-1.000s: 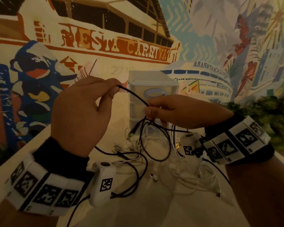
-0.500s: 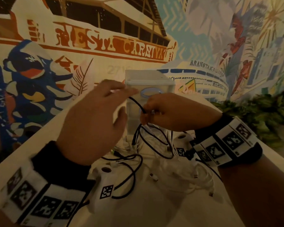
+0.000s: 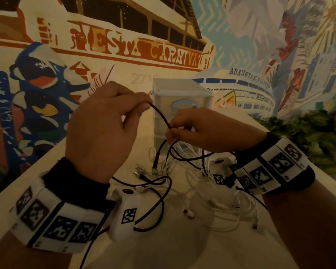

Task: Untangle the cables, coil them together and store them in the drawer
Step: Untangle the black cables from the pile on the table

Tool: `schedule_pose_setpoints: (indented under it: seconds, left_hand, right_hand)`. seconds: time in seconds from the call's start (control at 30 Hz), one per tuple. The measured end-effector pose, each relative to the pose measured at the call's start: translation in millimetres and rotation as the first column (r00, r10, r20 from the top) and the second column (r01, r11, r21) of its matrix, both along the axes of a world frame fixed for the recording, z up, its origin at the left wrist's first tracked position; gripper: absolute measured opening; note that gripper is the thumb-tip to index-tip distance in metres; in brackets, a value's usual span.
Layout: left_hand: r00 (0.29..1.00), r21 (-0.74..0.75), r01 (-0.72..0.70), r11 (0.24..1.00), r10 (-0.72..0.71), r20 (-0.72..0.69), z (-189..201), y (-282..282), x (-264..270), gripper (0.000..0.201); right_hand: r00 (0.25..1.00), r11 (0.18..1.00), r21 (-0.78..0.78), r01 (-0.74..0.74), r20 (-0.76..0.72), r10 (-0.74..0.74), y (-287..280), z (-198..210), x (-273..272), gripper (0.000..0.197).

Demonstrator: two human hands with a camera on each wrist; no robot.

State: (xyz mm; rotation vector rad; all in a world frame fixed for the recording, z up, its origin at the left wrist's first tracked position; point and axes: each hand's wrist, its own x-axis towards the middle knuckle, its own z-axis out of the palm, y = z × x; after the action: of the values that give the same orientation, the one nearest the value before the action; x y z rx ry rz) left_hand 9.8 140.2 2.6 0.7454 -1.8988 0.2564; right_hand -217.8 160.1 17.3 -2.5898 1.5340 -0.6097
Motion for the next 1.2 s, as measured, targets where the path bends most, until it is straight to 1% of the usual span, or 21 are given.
schedule_pose_setpoints:
  seconds: [0.1, 0.2, 0.27, 0.3, 0.33, 0.37, 0.4, 0.43, 0.47, 0.53, 0.57, 0.67, 0.7, 0.77, 0.8, 0.87, 0.93, 1.0, 1.1, 1.17, 1.2]
  left_hand:
    - [0.998, -0.015, -0.013, 1.0, 0.012, -0.063, 1, -3, 3, 0.021]
    - [0.997, -0.023, -0.039, 0.999, 0.037, -0.073, 1, -4, 3, 0.022]
    - [0.995, -0.023, -0.07, 0.997, 0.068, -0.076, 4, -3, 6, 0.023]
    - [0.992, -0.008, -0.07, 0.998, 0.068, -0.11, 8, -4, 10, 0.023]
    - [0.982, 0.019, -0.039, 0.999, 0.042, -0.184, 12, -7, 14, 0.02]
    - [0.961, 0.043, 0.014, 0.999, -0.002, -0.275, 16, -7, 18, 0.015]
    - [0.944, 0.04, 0.019, 0.999, -0.005, -0.33, 19, -12, 23, 0.011]
    - [0.946, 0.049, -0.009, 0.999, 0.024, -0.324, 20, -13, 26, 0.009]
    - [0.96, 0.074, -0.056, 0.996, 0.074, -0.269, 18, -15, 27, 0.014]
    - [0.974, 0.126, -0.154, 0.98, 0.172, -0.148, 12, -18, 27, 0.032]
    - [0.974, 0.137, -0.19, 0.972, 0.204, -0.094, 9, -19, 25, 0.032]
    - [0.964, 0.143, -0.264, 0.954, 0.263, 0.023, 6, -15, 21, 0.022]
    - [0.96, 0.151, -0.281, 0.948, 0.276, 0.05, 6, -10, 18, 0.026]
    - [0.965, 0.157, -0.258, 0.953, 0.246, 0.091, 6, -2, 12, 0.044]
    - [0.973, 0.168, -0.213, 0.963, 0.194, 0.122, 5, 3, 7, 0.053]
    - [0.973, 0.196, -0.109, 0.975, 0.064, 0.222, 2, 13, -4, 0.066]
    - [0.951, 0.2, -0.076, 0.977, 0.01, 0.309, -2, 18, -14, 0.072]
    - [0.939, 0.195, -0.061, 0.979, -0.01, 0.343, -6, 19, -20, 0.068]
    - [0.933, 0.151, -0.054, 0.987, -0.004, 0.361, -10, 16, -21, 0.046]
    - [0.953, 0.175, -0.045, 0.984, -0.01, 0.303, -8, 6, -14, 0.039]
    - [0.97, 0.211, -0.027, 0.977, -0.025, 0.241, -7, 1, -9, 0.039]
  right_hand:
    - [1.0, 1.0, 0.003, 0.026, 0.01, -0.026, -2, -1, -5, 0.021]
    - [0.998, 0.998, 0.014, 0.059, 0.009, -0.059, -6, -3, -10, 0.018]
    - [0.993, 0.993, 0.028, 0.112, -0.043, -0.11, -10, -7, -16, 0.02]
    - [0.984, 0.987, 0.045, 0.151, -0.097, -0.146, -11, -9, -20, 0.022]
    - [0.973, 0.978, 0.079, 0.193, -0.145, -0.18, -13, -11, -25, 0.024]
    - [0.965, 0.966, 0.124, 0.227, -0.159, -0.207, -13, -13, -29, 0.026]
    - [0.965, 0.956, 0.166, 0.243, -0.143, -0.221, -13, -14, -32, 0.027]
    - [0.967, 0.951, 0.187, 0.245, -0.119, -0.225, -12, -13, -33, 0.029]
    - [0.969, 0.954, 0.185, 0.237, -0.107, -0.22, -10, -11, -33, 0.032]
    - [0.974, 0.966, 0.141, 0.216, -0.094, -0.204, -7, -7, -29, 0.042]
    - [0.978, 0.973, 0.106, 0.204, -0.067, -0.198, -5, -4, -27, 0.046]
    - [0.977, 0.98, -0.013, 0.197, 0.09, -0.195, 1, 2, -20, 0.057]
    - [0.973, 0.979, -0.034, 0.202, 0.122, -0.197, 2, 4, -18, 0.061]
    - [0.974, 0.98, -0.043, 0.195, 0.127, -0.188, 5, 8, -13, 0.062]
    - [0.976, 0.98, -0.041, 0.192, 0.109, -0.187, 6, 10, -10, 0.059]
    - [0.983, 0.981, -0.066, 0.183, 0.044, -0.18, 10, 12, -3, 0.053]
    - [0.984, 0.976, -0.149, 0.157, -0.056, -0.167, 14, 13, 5, 0.049]
    - [0.985, 0.973, -0.209, 0.102, -0.113, -0.128, 16, 13, 10, 0.043]
    - [0.994, 0.972, -0.232, 0.027, -0.101, -0.051, 15, 13, 11, 0.039]
    - [0.998, 0.983, -0.184, 0.006, -0.055, -0.016, 15, 14, 8, 0.044]
    - [0.999, 0.992, -0.124, 0.008, -0.039, -0.013, 15, 14, 6, 0.046]
